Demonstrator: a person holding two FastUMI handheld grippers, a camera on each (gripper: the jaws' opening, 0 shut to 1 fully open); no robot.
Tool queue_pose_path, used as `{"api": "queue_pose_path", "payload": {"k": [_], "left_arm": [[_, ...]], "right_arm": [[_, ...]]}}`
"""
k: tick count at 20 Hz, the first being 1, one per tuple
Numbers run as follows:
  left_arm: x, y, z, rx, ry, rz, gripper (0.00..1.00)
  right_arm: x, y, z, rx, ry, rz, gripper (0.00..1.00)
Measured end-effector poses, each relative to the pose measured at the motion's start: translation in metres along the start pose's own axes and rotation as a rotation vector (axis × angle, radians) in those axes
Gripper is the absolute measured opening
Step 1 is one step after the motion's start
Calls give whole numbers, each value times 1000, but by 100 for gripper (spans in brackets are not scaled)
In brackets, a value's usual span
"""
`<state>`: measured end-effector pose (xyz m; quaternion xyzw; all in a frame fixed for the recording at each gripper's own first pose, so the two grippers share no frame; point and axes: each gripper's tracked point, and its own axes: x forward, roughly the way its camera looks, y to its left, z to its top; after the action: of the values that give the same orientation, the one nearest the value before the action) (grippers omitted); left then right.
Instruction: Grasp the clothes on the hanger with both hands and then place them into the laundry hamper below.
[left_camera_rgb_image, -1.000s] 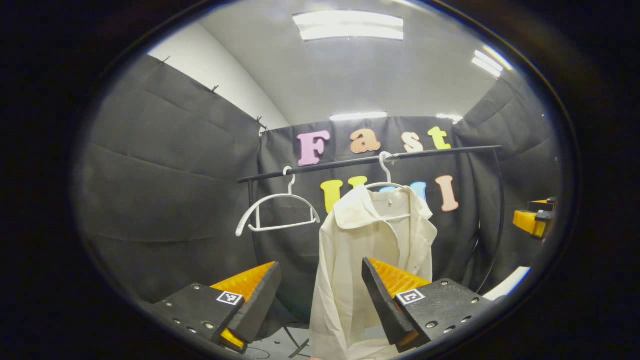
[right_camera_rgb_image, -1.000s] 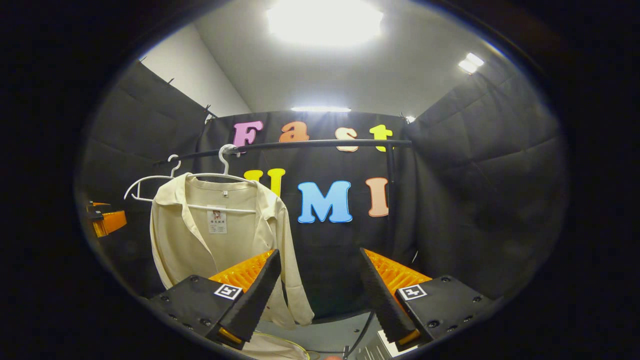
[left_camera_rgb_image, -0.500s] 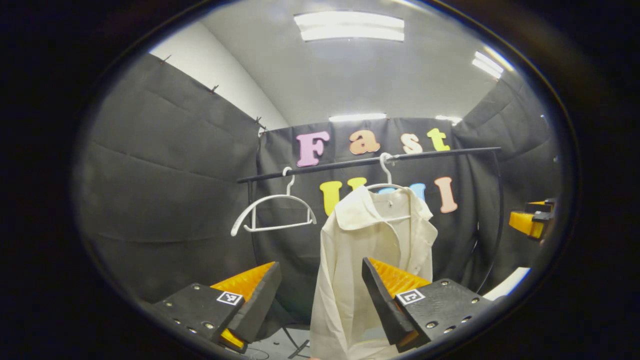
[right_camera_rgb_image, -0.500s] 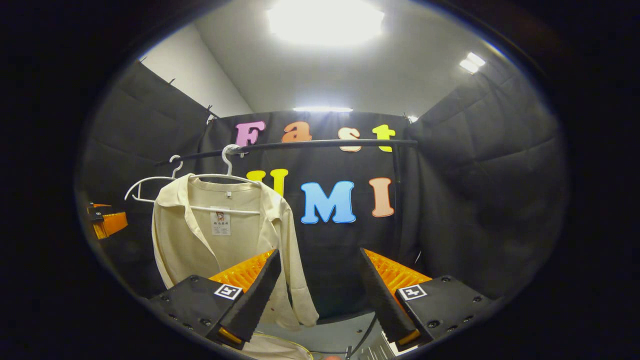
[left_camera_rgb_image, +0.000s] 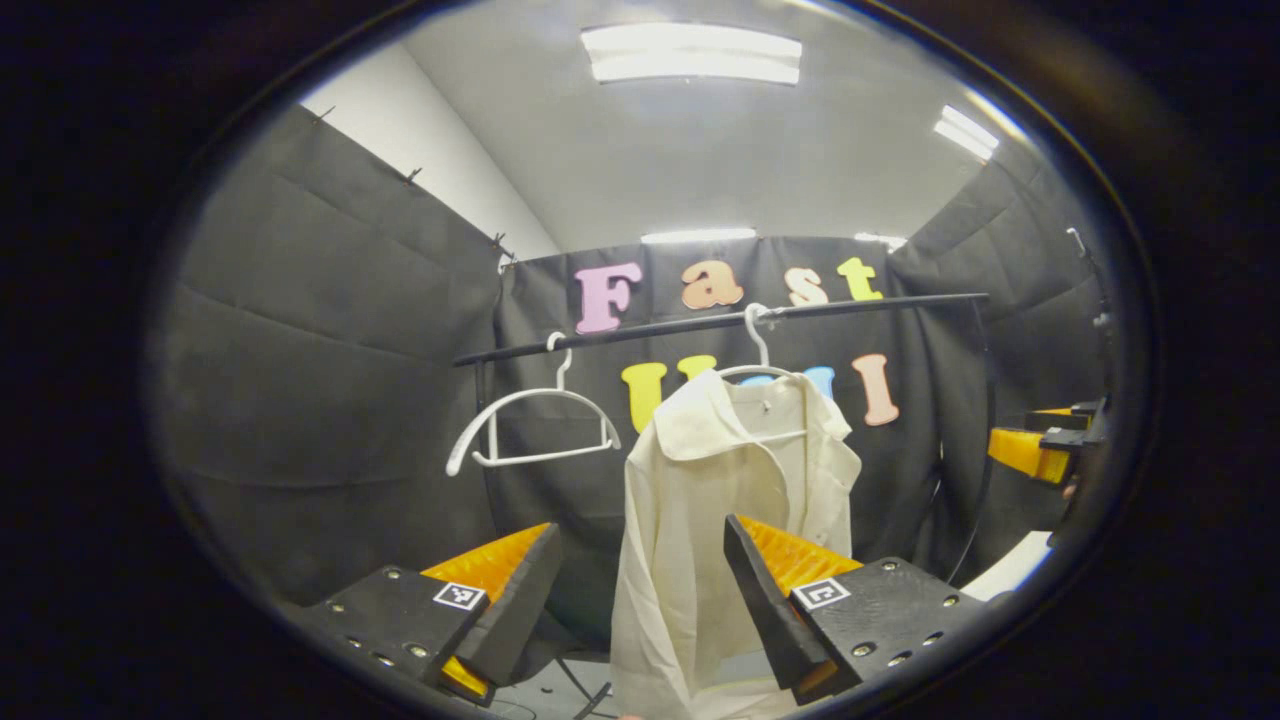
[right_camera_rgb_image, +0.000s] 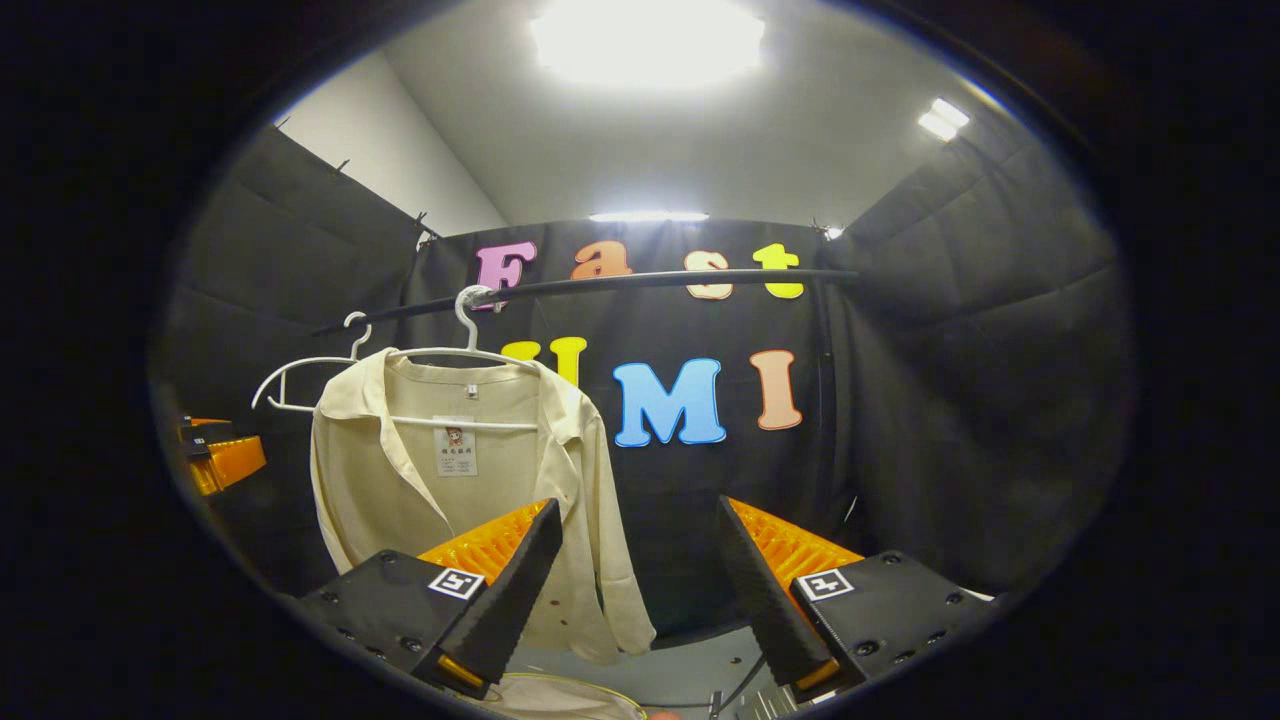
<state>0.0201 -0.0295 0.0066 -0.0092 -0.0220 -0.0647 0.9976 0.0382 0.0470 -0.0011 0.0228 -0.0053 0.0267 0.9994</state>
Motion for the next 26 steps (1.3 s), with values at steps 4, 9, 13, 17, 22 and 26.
{"api": "queue_pose_path", "payload": {"k": [4,9,13,17,22,26], "left_arm": [[16,-24,7,21,-28,10,95],[47,-60,7,17,-32,75,95],[73,-90,3,21,-24,109,94],[100,-104,-11,29,-6,156,95],[133,-99,-28,6,18,225,94],[153,-92,-36,13,24,281,94]], "right_arm": [[32,11,-3,27,-4,64,98],[83,28,-6,68,-9,208,97],[117,41,-8,82,-17,307,97],[150,58,-15,103,-9,382,96],[192,81,-23,101,-8,425,94],[222,97,-33,87,7,417,96]]}}
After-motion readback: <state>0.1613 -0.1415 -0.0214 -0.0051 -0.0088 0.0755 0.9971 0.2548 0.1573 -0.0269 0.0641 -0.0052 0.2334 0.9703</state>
